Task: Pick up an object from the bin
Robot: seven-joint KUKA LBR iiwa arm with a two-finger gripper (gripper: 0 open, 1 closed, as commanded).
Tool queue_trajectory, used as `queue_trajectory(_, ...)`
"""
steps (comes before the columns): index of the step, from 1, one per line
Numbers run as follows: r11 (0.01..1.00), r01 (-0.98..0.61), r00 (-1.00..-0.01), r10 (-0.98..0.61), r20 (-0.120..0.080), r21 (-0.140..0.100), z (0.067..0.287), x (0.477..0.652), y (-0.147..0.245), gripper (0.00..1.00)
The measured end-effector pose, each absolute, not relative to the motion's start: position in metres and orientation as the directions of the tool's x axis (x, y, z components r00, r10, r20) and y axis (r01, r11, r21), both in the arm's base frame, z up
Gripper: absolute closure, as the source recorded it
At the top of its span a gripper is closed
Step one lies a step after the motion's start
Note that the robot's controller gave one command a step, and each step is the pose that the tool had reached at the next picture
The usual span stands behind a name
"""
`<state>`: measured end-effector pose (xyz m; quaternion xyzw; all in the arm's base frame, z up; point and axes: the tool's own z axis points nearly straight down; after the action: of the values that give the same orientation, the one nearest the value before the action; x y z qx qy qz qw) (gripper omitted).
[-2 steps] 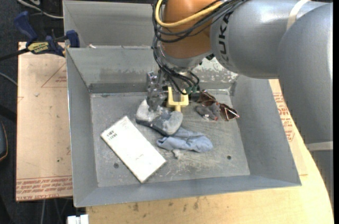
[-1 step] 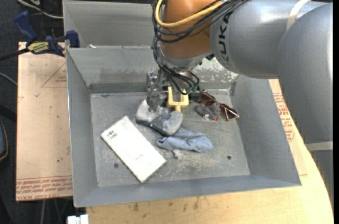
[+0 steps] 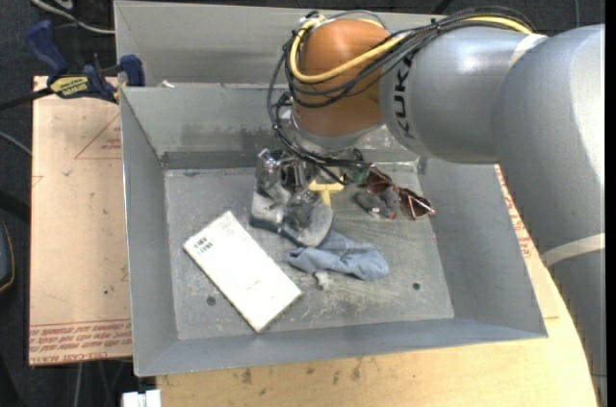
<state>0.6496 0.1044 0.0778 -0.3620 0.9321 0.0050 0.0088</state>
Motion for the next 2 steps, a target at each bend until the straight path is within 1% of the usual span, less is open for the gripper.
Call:
queue_trajectory(1, 0.736, -0.677, -0.736, -0.676, -0.026, -0.002, 0.0822, 0.6519, 0.1052, 1.00)
queue_trajectory(2, 0.736, -0.677, -0.736, -0.676, -0.025, -0.002, 0.0821, 0.6518, 0.1050, 1.00)
